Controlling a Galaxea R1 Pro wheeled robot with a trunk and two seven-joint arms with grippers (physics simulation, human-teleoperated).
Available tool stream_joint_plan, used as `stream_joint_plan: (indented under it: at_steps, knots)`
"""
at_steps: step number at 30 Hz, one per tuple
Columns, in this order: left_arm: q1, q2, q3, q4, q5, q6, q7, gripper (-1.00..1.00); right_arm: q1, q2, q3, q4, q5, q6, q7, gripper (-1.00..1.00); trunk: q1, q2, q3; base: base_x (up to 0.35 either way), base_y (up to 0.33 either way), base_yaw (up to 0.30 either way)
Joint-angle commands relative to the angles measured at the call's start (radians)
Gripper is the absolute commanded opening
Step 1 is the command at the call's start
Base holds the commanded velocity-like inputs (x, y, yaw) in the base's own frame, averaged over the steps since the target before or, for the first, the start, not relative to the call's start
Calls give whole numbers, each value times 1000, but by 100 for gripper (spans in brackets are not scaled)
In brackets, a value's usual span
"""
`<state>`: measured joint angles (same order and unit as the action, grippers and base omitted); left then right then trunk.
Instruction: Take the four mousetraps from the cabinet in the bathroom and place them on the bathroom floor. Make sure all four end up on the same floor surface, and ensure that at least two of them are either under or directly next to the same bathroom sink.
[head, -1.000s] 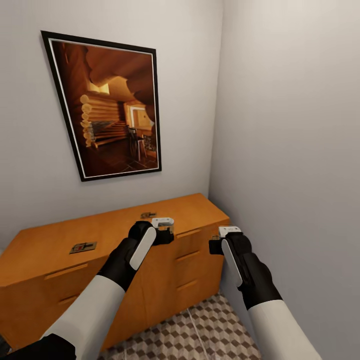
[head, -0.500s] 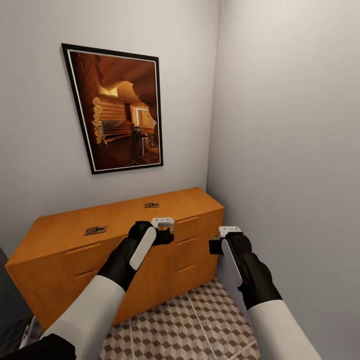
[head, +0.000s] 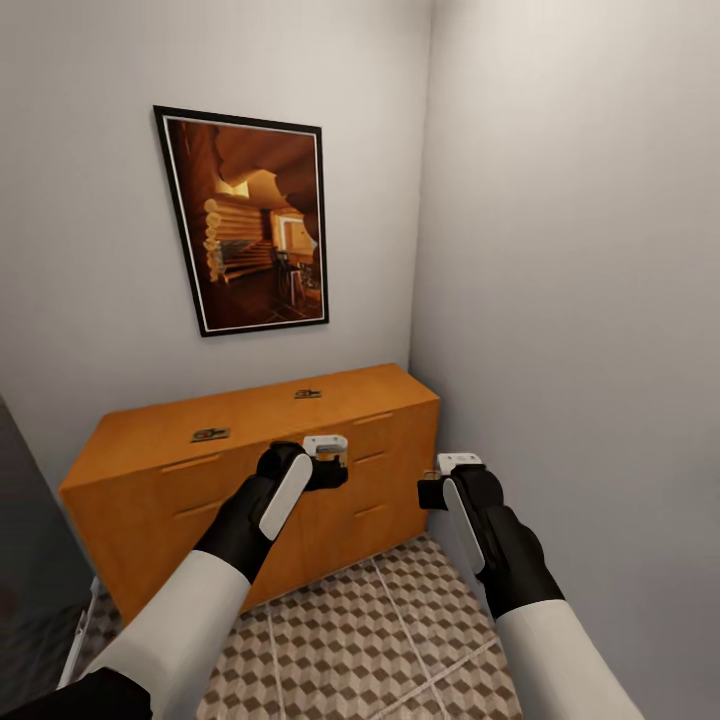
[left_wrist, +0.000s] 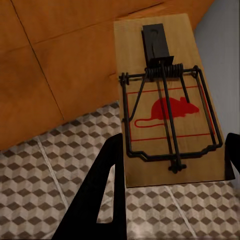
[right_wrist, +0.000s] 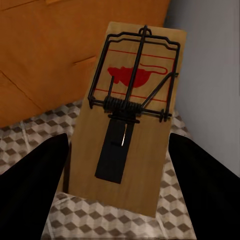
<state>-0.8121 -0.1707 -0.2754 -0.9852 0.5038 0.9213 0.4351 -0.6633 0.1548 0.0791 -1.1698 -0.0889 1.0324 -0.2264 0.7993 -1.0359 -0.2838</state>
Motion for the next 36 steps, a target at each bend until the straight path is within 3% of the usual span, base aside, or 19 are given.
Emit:
stream_joint_plan:
  at_steps: [1,36]
  knots:
    - [-1,0,-1,-1,10,2,10,-100,-1,0,1,-1,-9,3,-9,-100,0,-1,-1,-336,0,0]
    - [-1,0,-2,0,9,2,10,-100,-1,-3,1,0,-8,3,23,-100,0,-1,-1,-336,0,0]
